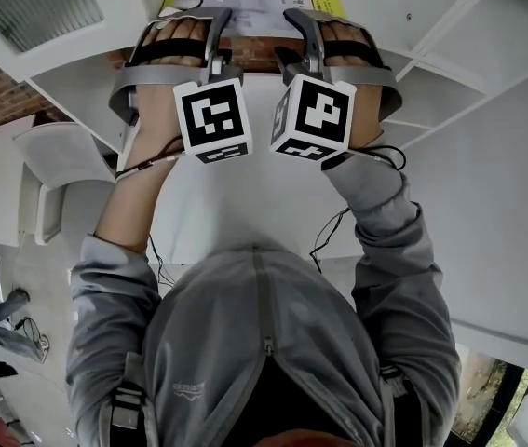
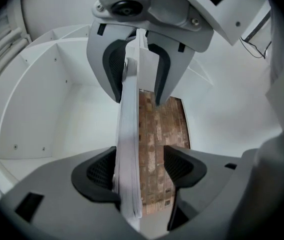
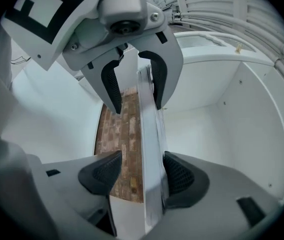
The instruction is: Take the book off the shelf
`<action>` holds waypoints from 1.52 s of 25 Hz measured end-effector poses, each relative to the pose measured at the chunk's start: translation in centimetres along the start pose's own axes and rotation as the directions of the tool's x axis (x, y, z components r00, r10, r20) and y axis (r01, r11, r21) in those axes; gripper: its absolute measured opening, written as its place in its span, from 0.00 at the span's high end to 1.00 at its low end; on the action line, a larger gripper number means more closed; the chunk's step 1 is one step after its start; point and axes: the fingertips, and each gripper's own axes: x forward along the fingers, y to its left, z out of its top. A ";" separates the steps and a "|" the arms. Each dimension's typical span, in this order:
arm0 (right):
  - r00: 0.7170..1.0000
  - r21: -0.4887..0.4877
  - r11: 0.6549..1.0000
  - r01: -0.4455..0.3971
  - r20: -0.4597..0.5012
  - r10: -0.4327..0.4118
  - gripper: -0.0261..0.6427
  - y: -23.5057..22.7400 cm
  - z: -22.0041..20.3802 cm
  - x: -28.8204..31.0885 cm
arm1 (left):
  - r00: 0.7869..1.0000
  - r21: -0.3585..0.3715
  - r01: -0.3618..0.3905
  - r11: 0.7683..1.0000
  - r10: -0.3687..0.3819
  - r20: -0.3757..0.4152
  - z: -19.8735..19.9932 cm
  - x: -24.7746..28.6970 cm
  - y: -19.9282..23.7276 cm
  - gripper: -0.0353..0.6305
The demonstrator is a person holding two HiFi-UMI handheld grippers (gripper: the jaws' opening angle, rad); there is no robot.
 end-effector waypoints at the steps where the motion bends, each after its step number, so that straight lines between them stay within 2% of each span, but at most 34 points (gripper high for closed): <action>1: 1.000 0.004 1.000 0.007 0.000 -0.007 0.58 0.1 0.0 -0.2 | 1.000 0.000 -0.002 1.000 0.002 0.000 0.1 -0.3 -0.1 0.51; 5: 1.000 0.019 0.999 0.030 0.008 -0.030 0.58 0.1 0.3 -1.1 | 1.000 -0.005 -0.002 1.000 0.002 0.002 0.2 -1.1 -0.4 0.51; 8: 0.997 -0.012 0.997 0.079 -0.003 -0.079 0.58 0.3 0.3 -1.7 | 1.000 -0.007 -0.004 1.000 0.004 0.002 0.4 -1.9 -0.7 0.51; 9: 0.994 -0.026 0.994 0.109 -0.010 -0.109 0.60 0.2 0.3 -1.9 | 1.000 -0.005 -0.007 1.000 0.007 0.001 0.4 -2.1 -0.9 0.51; 12: 0.980 -0.045 0.979 0.196 -0.032 -0.198 0.77 -0.4 0.3 -2.8 | 1.000 0.000 0.000 1.000 0.000 0.002 0.5 -3.0 -1.3 0.51; 14: 0.975 -0.061 0.975 0.215 -0.038 -0.217 0.78 -0.2 0.3 -3.4 | 1.000 0.009 0.002 1.000 -0.002 0.000 0.6 -3.6 -1.7 0.52; 17: 0.973 -0.075 0.972 0.223 -0.035 -0.226 0.81 0.1 0.4 -4.1 | 1.000 0.017 -0.024 1.000 0.024 0.004 0.9 -4.3 -1.7 0.55; 21: 0.974 -0.082 0.972 0.221 -0.035 -0.225 0.83 0.1 0.7 -4.9 | 0.999 0.036 -0.039 0.999 0.039 0.004 1.0 -4.6 -1.6 0.56; 27: 0.977 -0.091 0.974 0.206 -0.035 -0.210 0.83 0.3 1.1 -5.9 | 0.985 0.065 -0.170 0.983 0.168 0.030 1.9 -4.2 0.6 0.55; 30: 0.979 -0.096 0.976 0.197 -0.033 -0.201 0.83 0.4 1.1 -6.6 | 0.986 0.107 -0.168 0.980 0.169 0.005 1.7 -3.2 0.5 0.54; 32: 0.981 -0.097 0.977 0.190 -0.030 -0.194 0.83 0.6 1.2 -7.0 | 0.984 0.104 -0.179 0.978 0.179 0.013 1.9 -2.9 0.5 0.54; 33: 0.981 -0.096 0.978 0.187 -0.029 -0.190 0.83 0.6 1.2 -7.2 | 0.981 0.092 -0.194 0.977 0.192 0.027 2.2 -2.9 0.6 0.55; 35: 0.982 -0.096 0.978 0.183 -0.025 -0.187 0.83 0.7 1.2 -7.4 | 0.974 0.081 -0.223 0.971 0.221 0.043 2.4 -3.0 0.9 0.69; 36: 0.982 -0.097 0.978 0.183 -0.024 -0.186 0.83 0.7 1.2 -7.5 | 0.973 0.082 -0.231 0.969 0.229 0.043 2.4 -3.1 1.0 0.71; 38: 0.983 -0.096 0.979 0.182 -0.022 -0.184 0.83 0.7 1.2 -7.5 | 0.970 0.080 -0.243 0.967 0.240 0.042 2.3 -3.3 1.1 0.81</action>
